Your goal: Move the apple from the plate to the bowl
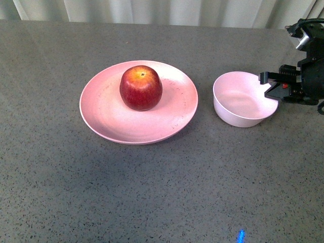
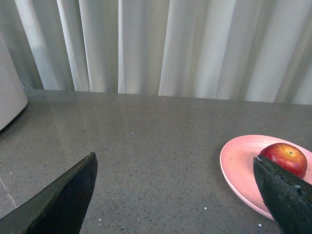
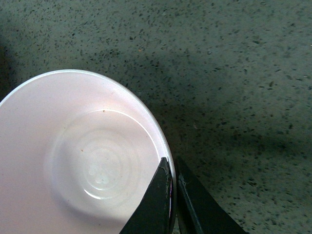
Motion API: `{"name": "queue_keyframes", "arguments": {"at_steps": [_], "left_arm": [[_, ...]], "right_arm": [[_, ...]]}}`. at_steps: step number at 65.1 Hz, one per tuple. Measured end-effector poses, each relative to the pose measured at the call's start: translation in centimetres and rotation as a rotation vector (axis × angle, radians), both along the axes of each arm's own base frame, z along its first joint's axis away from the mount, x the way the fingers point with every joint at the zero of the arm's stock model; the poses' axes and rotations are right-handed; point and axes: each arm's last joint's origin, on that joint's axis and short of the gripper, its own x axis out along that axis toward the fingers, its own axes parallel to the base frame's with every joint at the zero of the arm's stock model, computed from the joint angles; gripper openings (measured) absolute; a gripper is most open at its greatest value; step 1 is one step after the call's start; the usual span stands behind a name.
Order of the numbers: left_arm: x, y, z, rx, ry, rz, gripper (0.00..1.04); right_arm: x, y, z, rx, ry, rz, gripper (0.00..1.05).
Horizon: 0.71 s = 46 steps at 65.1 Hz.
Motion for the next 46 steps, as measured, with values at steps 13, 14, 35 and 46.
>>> {"name": "queue_keyframes", "arguments": {"at_steps": [13,14,35,46], "left_arm": [[0.0,0.0,0.0,0.0,0.0,0.0,0.96],[0.0,0.0,0.0,0.0,0.0,0.0,0.96],[0.0,0.0,0.0,0.0,0.0,0.0,0.96],[0.0,0.0,0.0,0.0,0.0,0.0,0.96]], "right_arm": [[0.2,0.4,-0.2,0.003,0.009,-0.003,0.11],[0.2,0.4,-0.2,0.004,0.009,-0.003,0.14],[-1.2,-1.0,1.0,0.042,-0.053,-0.023,0.63],[-3.1,-2.5,4.4,0.049,-0.187,-0.049,0.88]]}}
